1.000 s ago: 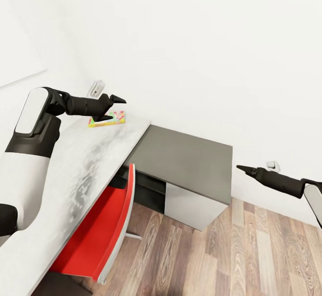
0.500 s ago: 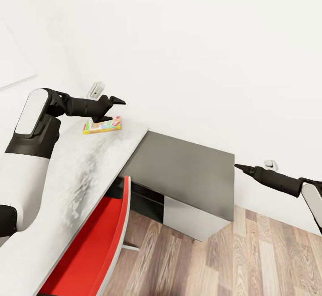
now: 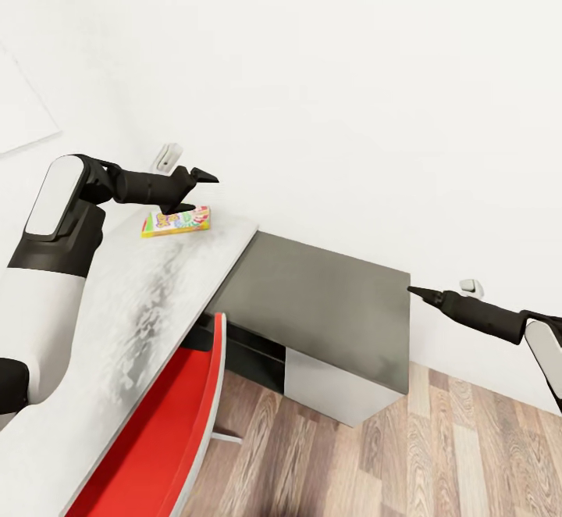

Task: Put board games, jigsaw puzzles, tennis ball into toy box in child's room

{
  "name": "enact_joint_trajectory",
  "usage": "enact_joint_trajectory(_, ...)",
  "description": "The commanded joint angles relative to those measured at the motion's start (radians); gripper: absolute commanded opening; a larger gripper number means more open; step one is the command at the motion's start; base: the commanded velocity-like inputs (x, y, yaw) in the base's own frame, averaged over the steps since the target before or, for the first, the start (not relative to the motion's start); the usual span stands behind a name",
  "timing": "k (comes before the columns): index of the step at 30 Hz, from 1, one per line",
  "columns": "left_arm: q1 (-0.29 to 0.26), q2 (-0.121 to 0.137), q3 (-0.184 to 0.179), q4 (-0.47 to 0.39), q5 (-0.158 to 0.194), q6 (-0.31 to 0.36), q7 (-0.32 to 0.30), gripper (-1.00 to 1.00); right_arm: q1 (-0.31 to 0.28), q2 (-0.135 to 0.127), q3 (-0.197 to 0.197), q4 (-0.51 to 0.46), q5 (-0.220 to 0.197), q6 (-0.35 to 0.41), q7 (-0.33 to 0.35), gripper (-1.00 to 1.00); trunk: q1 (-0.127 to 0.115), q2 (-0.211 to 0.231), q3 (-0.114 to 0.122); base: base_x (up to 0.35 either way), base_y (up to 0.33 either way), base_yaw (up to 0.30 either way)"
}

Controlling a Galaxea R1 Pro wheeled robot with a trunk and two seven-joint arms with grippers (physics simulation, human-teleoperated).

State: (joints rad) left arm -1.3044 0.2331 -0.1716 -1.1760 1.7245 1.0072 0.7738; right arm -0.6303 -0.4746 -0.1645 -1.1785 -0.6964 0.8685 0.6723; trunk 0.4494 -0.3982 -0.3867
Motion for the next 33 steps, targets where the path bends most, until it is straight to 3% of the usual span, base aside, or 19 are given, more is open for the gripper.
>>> enact_joint_trajectory(1, -0.001, 0.001, -0.002, -0.001, 0.010, -0.001, 0.010, 1.00, -0.001, 0.000, -0.001, 0.000, 0.000, 0.006, 0.003, 1.00, 0.001, -0.002, -0.002, 0.015, -0.004, 0.000)
enact_joint_trajectory(23, 0.011, 0.013, -0.002, -0.002, 0.009, -0.001, 0.010, 1.00, 0.000, 0.001, 0.006, -0.006, 0.000, 0.013, 0.006, 1.00, 0.001, -0.002, -0.002, 0.050, -0.001, -0.055)
enact_joint_trajectory(25, 0.030, 0.040, -0.002, -0.009, 0.010, -0.001, 0.010, 1.00, 0.000, 0.001, 0.006, -0.007, -0.001, 0.013, 0.007, 1.00, 0.001, -0.002, -0.002, 0.006, 0.000, -0.015)
enact_joint_trajectory(33, 0.065, 0.070, 0.000, -0.011, 0.009, -0.001, 0.009, 1.00, 0.000, 0.001, 0.007, -0.007, -0.002, 0.013, 0.007, 1.00, 0.001, -0.002, -0.002, 0.002, 0.000, -0.005)
